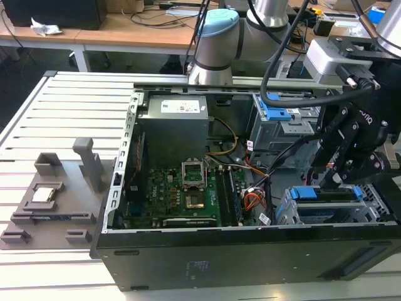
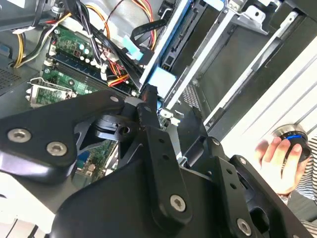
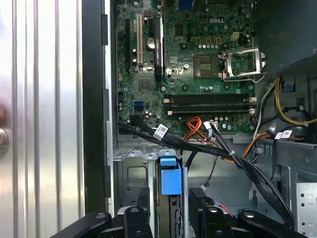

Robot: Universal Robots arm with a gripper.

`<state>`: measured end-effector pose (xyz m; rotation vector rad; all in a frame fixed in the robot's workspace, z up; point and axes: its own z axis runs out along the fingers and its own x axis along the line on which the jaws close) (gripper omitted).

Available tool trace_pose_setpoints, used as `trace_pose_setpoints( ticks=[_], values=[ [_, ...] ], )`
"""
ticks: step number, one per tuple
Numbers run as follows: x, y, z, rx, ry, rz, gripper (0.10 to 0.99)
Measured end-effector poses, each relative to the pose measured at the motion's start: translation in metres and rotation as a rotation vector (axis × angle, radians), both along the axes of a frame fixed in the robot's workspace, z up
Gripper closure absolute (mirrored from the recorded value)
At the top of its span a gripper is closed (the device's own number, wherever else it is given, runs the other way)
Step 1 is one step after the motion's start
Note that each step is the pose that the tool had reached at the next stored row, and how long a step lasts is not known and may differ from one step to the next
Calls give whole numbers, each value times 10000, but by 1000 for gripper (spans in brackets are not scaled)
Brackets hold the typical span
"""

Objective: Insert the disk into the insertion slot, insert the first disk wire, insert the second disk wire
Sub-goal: 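Insert the disk into the insertion slot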

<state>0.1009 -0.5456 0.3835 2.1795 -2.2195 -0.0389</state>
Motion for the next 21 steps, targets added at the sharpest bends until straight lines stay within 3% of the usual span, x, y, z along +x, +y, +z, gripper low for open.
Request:
trace_pose_setpoints(
  ticks=[2, 6, 16, 21],
  values=[
    [0, 0, 0, -2, 0, 0, 659],
    [0, 0, 0, -6, 0, 0, 969],
    [14, 1, -2, -13, 0, -2, 980],
    [170, 0, -21, -14, 3, 0, 980]
  ],
)
